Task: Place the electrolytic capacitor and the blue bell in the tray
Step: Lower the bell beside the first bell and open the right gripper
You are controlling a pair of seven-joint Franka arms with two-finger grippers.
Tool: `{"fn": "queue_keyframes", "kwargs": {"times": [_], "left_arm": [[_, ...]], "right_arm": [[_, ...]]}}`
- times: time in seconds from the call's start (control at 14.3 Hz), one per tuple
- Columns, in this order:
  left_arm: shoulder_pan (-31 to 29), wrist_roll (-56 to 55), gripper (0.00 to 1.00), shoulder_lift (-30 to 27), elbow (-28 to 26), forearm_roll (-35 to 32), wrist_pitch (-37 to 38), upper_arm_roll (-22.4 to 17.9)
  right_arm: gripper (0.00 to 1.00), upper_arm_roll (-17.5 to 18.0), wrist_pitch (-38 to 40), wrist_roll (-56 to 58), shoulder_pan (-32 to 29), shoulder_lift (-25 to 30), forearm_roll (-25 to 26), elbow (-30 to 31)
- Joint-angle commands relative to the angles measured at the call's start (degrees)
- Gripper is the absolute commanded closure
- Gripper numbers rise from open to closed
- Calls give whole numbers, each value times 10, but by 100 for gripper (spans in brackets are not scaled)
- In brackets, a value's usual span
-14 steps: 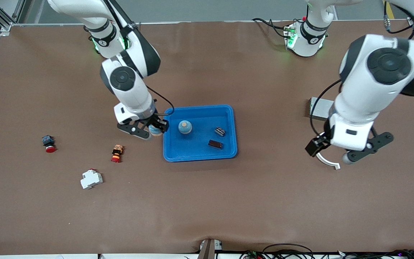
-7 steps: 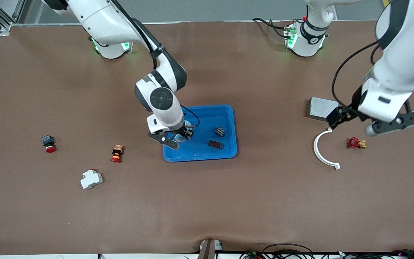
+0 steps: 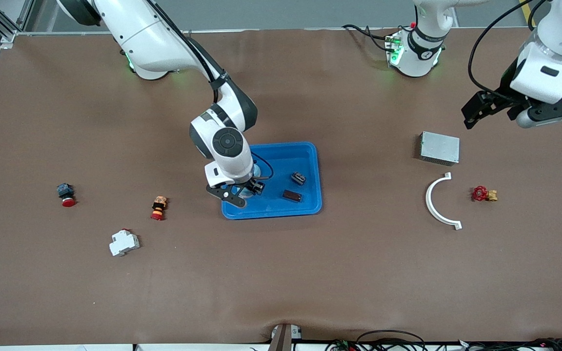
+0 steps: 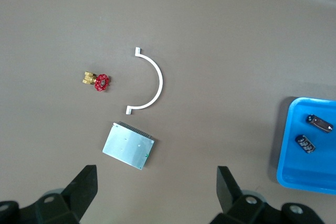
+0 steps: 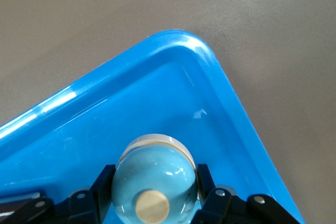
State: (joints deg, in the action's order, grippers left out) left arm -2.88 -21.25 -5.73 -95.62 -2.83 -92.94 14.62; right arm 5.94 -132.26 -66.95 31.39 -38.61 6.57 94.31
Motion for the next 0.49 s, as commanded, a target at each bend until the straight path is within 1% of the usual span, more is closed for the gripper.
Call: {"fn": "queue_keyframes", "kwargs": {"times": [0.0,0.14,0.42], "left_arm": [[-6,54,0,-10,-1,13,22,-2],[-7,74,0,-10,9,13,51,-2],[-7,102,0,-10,14,13,57,-2]], "right_arm": [[100,-4,-13,-33,12,-25,23,-24],[100,-4,-17,-35,12,-30,28,-25],[100,-4,-35,-37,13,-41,30,-24]]}}
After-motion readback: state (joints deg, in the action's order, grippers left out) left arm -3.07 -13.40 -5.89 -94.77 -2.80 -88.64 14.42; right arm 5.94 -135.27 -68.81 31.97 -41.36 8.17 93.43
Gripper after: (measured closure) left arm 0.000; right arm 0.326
